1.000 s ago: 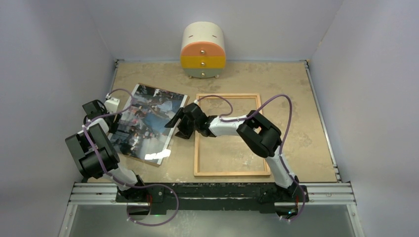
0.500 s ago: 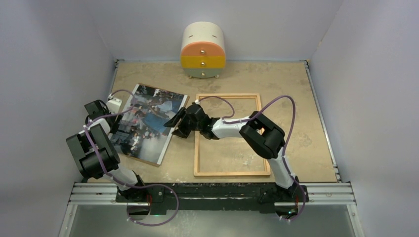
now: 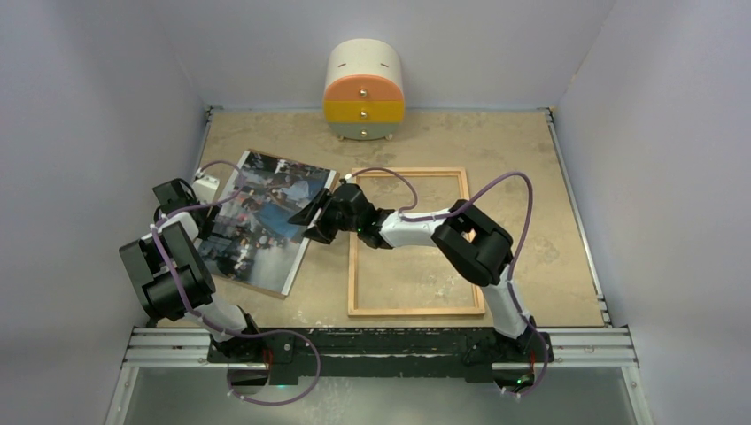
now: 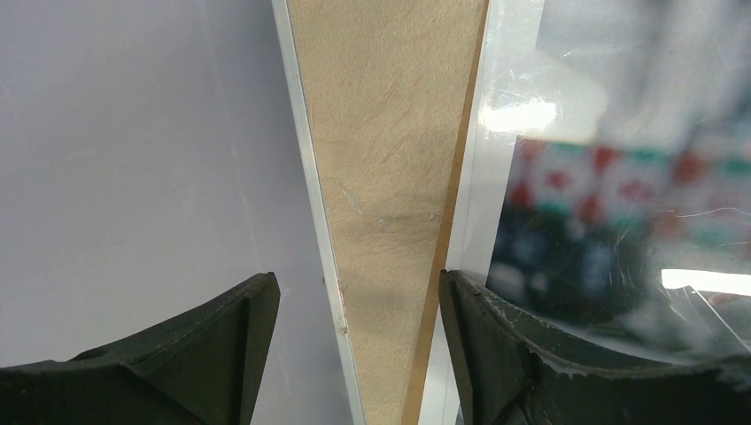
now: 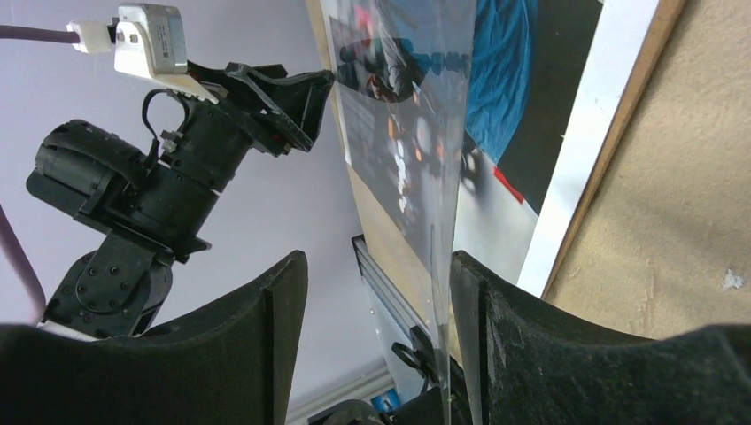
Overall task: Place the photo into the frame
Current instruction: Pick up the photo frame item at the center of the board.
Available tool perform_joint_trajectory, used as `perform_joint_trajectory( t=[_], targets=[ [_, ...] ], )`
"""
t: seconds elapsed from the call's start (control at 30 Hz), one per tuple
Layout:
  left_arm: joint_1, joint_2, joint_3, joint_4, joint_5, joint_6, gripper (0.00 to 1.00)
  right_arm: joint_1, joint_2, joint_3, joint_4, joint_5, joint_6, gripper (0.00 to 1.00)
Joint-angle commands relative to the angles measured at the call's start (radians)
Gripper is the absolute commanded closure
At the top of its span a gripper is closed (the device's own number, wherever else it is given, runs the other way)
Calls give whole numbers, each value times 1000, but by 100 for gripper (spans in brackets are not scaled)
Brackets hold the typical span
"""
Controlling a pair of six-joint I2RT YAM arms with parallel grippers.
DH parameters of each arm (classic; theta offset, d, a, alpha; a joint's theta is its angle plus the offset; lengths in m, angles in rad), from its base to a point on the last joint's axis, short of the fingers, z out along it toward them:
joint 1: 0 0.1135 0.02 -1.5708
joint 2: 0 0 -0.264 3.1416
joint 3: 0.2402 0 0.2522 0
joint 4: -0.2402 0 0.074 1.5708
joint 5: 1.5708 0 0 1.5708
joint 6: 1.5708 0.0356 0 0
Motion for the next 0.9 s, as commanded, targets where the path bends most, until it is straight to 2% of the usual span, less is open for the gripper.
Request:
perform_joint_trajectory(
  t=[0.0,0.3,0.4,0.5,0.6,0.73,0.87],
  targets=[
    [-25,60,-36,-209,114,-28,29,13,37,64,-4,1,-27,38],
    [-25,57,-20,-244,128,-20,30,14,102,100,43,22,-40,40],
    [-25,56,-18,-242,121,-13,30,14,85,95,46,23,-56,51],
    [-22,55,12,-257,113,-15,29,12,47,77,27,8,-83,73],
    [-5,45,82,-303,122,-26,23,9,-6,68,-41,16,-153,88],
    [5,5,205,-387,136,-41,9,-9,-83,66,-105,-1,-240,100],
    [3,-36,300,-465,175,-57,3,-58,-156,53,-104,-113,-303,100]
  ],
)
